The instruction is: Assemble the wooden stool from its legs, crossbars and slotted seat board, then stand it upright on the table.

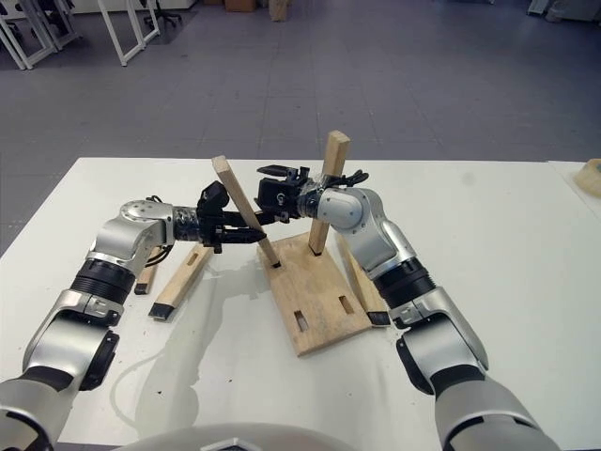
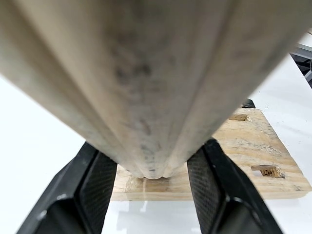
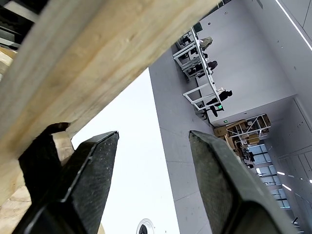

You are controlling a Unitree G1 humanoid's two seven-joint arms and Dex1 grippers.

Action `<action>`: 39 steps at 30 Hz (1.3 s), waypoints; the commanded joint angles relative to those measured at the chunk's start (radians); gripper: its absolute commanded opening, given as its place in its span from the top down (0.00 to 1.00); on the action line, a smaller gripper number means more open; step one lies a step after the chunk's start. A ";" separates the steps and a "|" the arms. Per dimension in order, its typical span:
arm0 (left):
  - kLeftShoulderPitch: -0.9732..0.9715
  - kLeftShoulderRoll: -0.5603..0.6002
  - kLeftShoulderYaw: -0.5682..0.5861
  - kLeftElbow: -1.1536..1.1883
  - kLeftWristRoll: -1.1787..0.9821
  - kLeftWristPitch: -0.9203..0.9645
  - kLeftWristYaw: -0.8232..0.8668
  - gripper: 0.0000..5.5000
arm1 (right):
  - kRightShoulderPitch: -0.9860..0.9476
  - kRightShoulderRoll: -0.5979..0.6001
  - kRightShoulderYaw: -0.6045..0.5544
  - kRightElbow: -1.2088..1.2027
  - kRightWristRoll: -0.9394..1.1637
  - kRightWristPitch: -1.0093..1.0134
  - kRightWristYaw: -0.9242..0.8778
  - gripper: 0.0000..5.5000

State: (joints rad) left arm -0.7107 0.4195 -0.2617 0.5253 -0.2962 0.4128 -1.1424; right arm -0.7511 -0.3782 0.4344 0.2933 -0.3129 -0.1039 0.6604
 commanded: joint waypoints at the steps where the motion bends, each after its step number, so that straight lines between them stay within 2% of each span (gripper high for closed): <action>1: 0.039 -0.008 -0.074 0.023 0.124 0.058 0.087 0.63 | 0.061 -0.012 0.031 0.017 -0.020 0.008 0.041 0.52; 7: -0.010 0.010 -0.158 0.009 0.201 0.116 0.134 0.63 | 0.132 -0.027 0.054 0.031 -0.023 0.018 0.055 0.52; 14: 0.044 0.003 -0.182 0.026 0.200 0.137 0.184 0.63 | 0.074 0.014 -0.119 -0.187 0.046 0.174 -0.057 0.52; 17: 0.054 -0.002 -0.179 0.014 0.187 0.145 0.199 0.63 | 0.041 0.008 -0.135 -0.225 0.023 0.184 -0.084 0.52; 21: 0.041 -0.003 -0.168 0.013 0.171 0.152 0.201 0.63 | 0.035 -0.019 -0.068 -0.142 -0.065 0.137 -0.097 0.52; 25: 0.017 -0.006 -0.170 0.019 0.169 0.157 0.197 0.63 | 0.125 -0.068 0.038 -0.068 -0.136 0.113 -0.014 0.52; 28: 0.010 -0.008 -0.171 0.014 0.164 0.165 0.196 0.63 | 0.158 -0.086 0.063 -0.055 -0.156 0.100 -0.004 0.52; 31: 0.012 -0.020 -0.161 0.026 0.133 0.191 0.181 0.63 | 0.127 -0.041 -0.011 -0.069 -0.097 0.101 -0.080 0.52; 35: -0.011 -0.035 -0.162 0.074 0.124 0.211 0.160 0.63 | 0.069 0.033 -0.232 -0.196 0.012 0.080 -0.287 0.52; 39: -0.023 -0.043 -0.155 0.100 0.115 0.237 0.158 0.63 | 0.061 0.043 -0.305 -0.288 0.029 0.096 -0.356 0.52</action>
State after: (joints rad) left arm -0.8065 0.3636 -0.3482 0.5413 -0.2760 0.5288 -1.0011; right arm -0.6840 -0.3455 0.1491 0.0395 -0.2966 -0.0197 0.3184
